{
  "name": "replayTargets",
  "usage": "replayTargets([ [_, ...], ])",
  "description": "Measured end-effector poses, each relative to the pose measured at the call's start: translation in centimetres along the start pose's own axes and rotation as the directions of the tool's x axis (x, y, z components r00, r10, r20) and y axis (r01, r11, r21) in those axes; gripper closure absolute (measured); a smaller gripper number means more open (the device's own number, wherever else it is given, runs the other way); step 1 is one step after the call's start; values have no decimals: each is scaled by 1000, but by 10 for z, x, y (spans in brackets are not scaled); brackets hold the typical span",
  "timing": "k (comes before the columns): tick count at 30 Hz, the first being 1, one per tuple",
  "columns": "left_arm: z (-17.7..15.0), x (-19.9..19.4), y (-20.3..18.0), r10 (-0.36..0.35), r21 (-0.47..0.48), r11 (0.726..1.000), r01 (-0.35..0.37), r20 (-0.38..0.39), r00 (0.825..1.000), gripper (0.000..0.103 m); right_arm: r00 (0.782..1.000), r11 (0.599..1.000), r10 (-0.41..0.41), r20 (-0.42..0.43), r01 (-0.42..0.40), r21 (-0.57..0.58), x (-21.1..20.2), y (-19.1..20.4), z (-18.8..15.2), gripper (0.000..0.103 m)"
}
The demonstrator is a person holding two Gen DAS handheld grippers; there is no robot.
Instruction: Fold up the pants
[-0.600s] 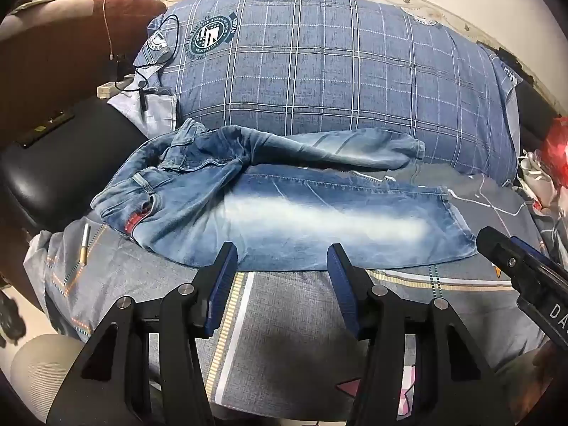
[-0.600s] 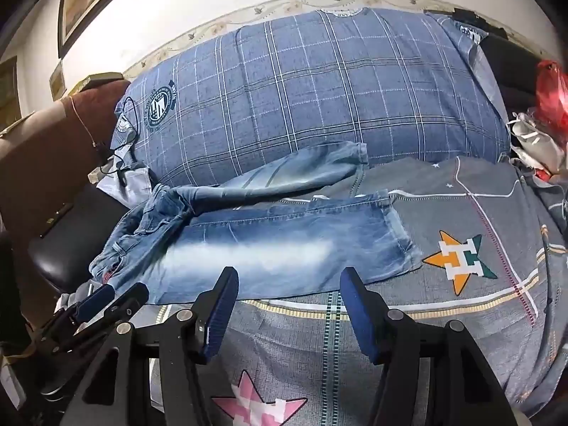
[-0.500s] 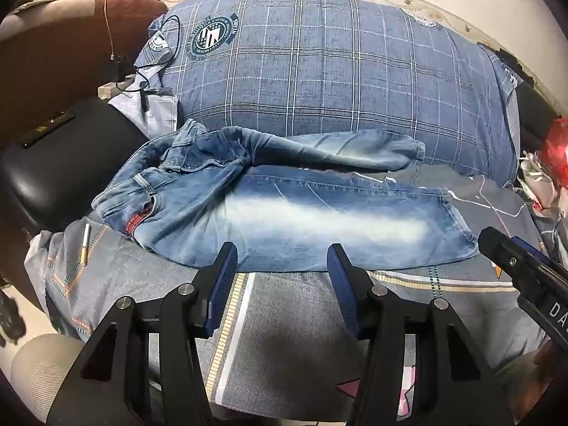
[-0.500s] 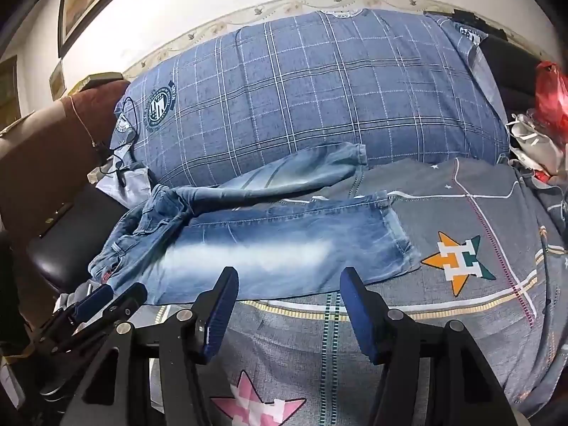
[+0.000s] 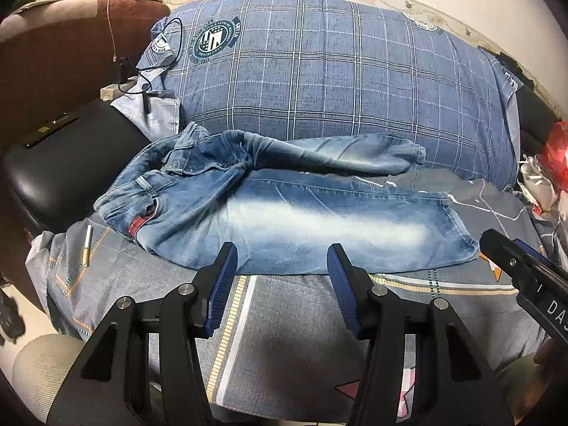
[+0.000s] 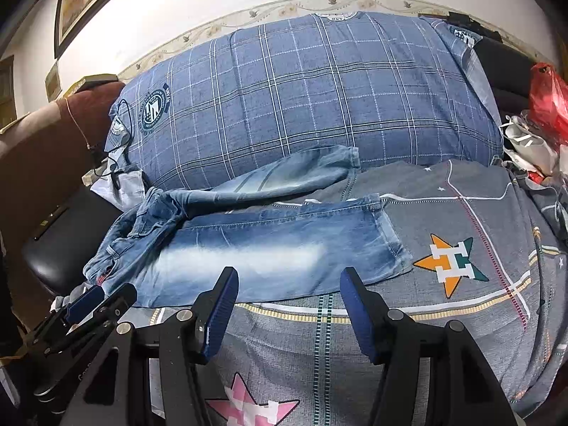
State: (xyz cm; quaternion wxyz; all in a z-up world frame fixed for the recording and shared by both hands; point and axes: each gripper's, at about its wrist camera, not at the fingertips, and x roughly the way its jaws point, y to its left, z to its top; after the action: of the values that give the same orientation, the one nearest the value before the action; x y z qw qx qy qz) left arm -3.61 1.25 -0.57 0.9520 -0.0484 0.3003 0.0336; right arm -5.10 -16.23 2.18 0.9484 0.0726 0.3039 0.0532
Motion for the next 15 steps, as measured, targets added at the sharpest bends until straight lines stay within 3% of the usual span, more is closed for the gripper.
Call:
replayTargets([
  [15,4,-2,-2,-24,-15,1000,23,-9,1000,50,999,1000,7,-42,-6,19,0,-1,2,45],
])
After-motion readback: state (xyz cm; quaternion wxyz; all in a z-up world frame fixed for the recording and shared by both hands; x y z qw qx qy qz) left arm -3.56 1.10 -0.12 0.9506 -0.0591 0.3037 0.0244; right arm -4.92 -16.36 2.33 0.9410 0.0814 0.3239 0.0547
